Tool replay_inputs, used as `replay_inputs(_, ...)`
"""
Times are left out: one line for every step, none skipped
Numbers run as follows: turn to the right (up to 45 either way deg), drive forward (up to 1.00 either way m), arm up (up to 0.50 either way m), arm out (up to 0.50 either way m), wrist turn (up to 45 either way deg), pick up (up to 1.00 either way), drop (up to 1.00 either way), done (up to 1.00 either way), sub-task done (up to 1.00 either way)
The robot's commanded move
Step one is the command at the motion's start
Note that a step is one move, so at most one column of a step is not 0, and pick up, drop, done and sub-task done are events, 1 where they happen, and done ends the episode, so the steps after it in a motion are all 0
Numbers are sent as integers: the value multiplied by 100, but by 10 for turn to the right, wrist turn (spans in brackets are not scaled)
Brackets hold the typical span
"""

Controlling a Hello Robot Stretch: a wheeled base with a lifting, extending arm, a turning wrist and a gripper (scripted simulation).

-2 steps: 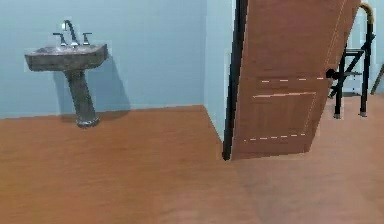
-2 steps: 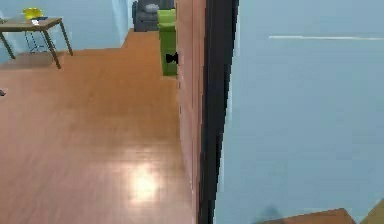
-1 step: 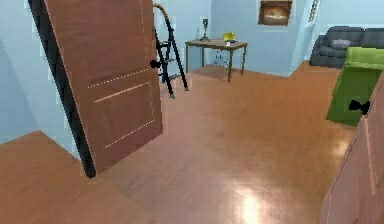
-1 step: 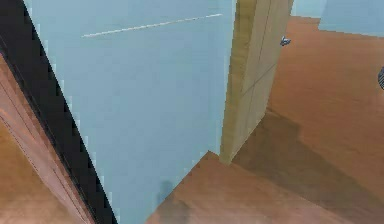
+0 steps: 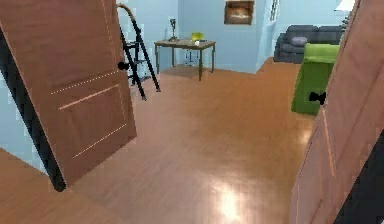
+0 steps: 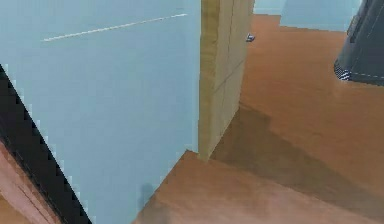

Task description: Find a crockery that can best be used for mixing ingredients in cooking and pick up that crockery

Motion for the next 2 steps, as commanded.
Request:
replay_inputs(30, 0, 0, 0, 0, 0, 0, 0, 0)
replay_inputs(0, 100, 0, 0, 0, 0, 0, 0, 0)
